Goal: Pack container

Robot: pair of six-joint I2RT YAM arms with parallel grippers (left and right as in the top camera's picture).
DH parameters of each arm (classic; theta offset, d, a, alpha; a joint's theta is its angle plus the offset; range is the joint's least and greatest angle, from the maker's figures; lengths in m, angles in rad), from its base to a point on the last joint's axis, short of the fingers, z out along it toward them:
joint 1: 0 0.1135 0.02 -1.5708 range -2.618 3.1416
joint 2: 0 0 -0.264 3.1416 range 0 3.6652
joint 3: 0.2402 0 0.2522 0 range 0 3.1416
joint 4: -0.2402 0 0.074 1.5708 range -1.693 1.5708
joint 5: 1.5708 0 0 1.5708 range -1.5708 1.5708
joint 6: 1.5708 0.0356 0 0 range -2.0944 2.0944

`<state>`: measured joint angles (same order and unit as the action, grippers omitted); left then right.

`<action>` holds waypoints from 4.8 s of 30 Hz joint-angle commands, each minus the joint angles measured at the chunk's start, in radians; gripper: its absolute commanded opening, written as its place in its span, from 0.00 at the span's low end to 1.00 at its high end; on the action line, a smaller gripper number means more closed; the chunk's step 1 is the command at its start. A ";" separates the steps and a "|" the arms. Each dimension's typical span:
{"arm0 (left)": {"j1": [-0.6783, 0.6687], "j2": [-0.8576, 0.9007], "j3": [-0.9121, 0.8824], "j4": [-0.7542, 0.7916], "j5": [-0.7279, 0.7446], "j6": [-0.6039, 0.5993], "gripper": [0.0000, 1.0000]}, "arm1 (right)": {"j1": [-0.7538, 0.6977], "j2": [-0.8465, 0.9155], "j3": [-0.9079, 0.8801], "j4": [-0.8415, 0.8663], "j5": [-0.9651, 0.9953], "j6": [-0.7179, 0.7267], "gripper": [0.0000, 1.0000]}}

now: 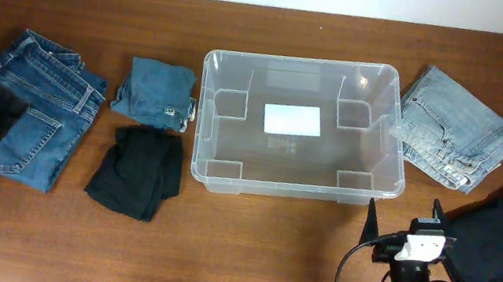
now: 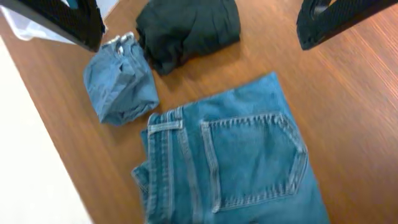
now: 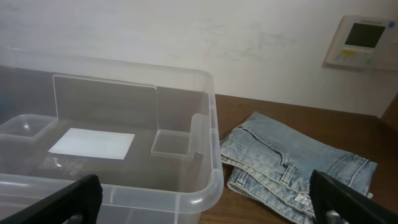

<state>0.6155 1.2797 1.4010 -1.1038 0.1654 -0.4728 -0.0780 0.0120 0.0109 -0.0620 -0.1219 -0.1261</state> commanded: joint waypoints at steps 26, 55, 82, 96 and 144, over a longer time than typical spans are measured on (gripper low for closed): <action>-0.001 0.111 -0.069 0.041 0.440 0.244 0.99 | -0.008 -0.008 -0.005 -0.003 -0.005 0.010 0.99; -0.085 0.112 -0.069 0.026 0.387 0.243 0.99 | -0.008 -0.009 -0.005 0.011 -0.153 0.042 0.99; -0.085 0.112 -0.069 0.026 0.387 0.243 0.99 | -0.008 0.278 0.510 -0.076 0.017 0.571 0.98; -0.085 0.112 -0.069 0.026 0.387 0.243 0.99 | -0.255 1.143 1.319 -0.610 -0.086 0.418 0.99; -0.085 0.112 -0.069 0.026 0.387 0.243 0.99 | -0.608 2.107 1.466 -0.483 -0.356 0.115 0.98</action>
<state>0.5320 1.3888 1.3384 -1.0771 0.5495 -0.2497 -0.6849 2.0605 1.4570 -0.5495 -0.4934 0.0002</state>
